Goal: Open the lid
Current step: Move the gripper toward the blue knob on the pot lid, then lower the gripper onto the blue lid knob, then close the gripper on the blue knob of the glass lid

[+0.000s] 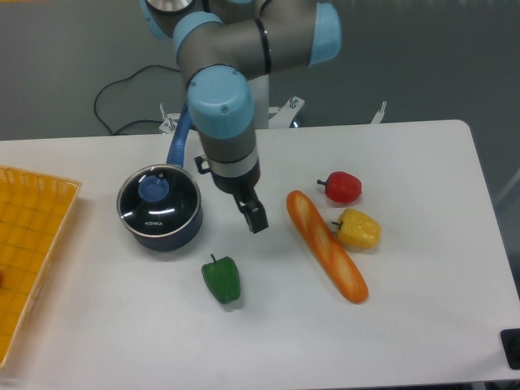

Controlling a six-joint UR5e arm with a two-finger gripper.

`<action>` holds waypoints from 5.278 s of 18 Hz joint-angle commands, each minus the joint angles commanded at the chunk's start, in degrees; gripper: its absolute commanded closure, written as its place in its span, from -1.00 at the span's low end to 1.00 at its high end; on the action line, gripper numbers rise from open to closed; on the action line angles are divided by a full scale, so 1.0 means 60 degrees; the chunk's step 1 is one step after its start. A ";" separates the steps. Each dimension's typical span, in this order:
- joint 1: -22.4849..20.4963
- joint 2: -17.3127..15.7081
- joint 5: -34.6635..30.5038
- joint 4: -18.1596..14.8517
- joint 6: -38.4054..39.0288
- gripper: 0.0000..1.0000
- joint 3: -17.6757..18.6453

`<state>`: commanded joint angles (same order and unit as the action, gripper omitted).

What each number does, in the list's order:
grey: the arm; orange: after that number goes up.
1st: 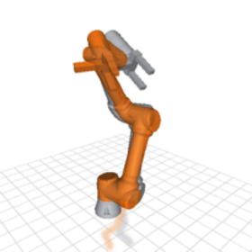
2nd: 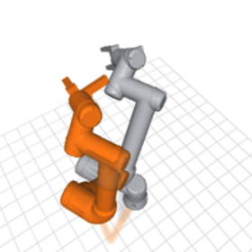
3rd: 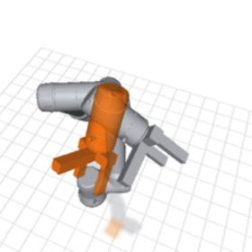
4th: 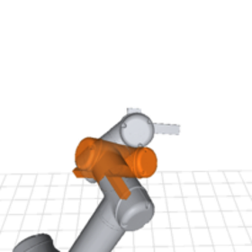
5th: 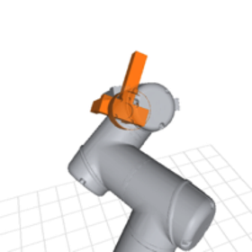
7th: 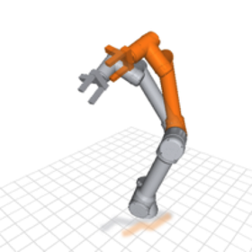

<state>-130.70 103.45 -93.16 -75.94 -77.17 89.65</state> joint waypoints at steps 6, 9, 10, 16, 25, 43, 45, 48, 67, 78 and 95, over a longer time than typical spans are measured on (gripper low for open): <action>0.0103 0.0205 -0.0015 0.0073 0.0351 -1.00 0.0232; 0.0176 0.0219 -0.0014 0.0423 0.0746 -1.00 0.0586; 0.0191 0.0234 -0.0029 0.0468 0.1008 -1.00 0.0629; 0.1039 0.0249 0.0073 0.0512 0.3612 -1.00 0.1113; 0.1553 -0.0292 0.0820 0.0556 0.6118 -1.00 0.1771; 0.2081 -0.0469 0.0821 0.1552 1.0371 -1.00 0.2519; 0.2197 -0.0454 0.0791 0.1567 1.0371 -1.00 0.2534; 0.2212 -0.0439 0.0718 0.1567 1.0371 -1.00 0.2549; 0.2403 -0.0322 0.0191 0.1582 1.0108 -1.00 0.2666; 0.2579 -0.0190 0.0161 0.1553 0.9669 -0.63 0.2666; 0.2579 -0.0205 0.0234 0.1494 0.9521 -0.17 0.2593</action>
<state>-115.22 102.22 -91.76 -66.97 -20.04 105.21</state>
